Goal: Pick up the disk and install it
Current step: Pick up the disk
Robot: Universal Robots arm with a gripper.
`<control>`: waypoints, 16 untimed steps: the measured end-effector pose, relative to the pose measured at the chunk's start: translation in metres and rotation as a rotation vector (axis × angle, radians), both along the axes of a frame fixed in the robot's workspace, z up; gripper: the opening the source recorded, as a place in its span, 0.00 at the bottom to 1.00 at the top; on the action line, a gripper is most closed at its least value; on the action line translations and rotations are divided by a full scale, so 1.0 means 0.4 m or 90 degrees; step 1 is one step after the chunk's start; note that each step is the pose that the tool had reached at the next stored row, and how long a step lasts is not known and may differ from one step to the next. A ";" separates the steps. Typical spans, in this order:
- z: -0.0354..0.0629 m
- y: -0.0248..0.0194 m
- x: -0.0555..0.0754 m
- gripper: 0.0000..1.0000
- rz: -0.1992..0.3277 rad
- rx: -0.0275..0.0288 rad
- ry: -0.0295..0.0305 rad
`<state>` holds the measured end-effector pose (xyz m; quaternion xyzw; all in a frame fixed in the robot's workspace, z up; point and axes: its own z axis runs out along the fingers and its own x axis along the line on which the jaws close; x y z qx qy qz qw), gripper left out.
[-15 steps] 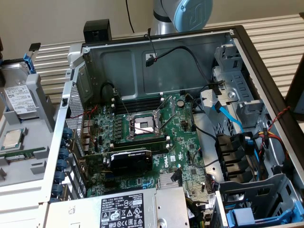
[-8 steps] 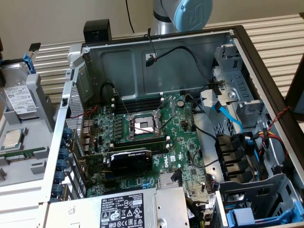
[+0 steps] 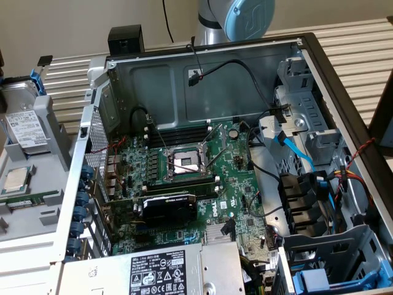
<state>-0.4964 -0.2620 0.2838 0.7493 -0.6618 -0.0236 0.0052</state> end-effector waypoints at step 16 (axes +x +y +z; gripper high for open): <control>-0.001 0.000 0.000 0.44 -0.041 0.0000 0.0000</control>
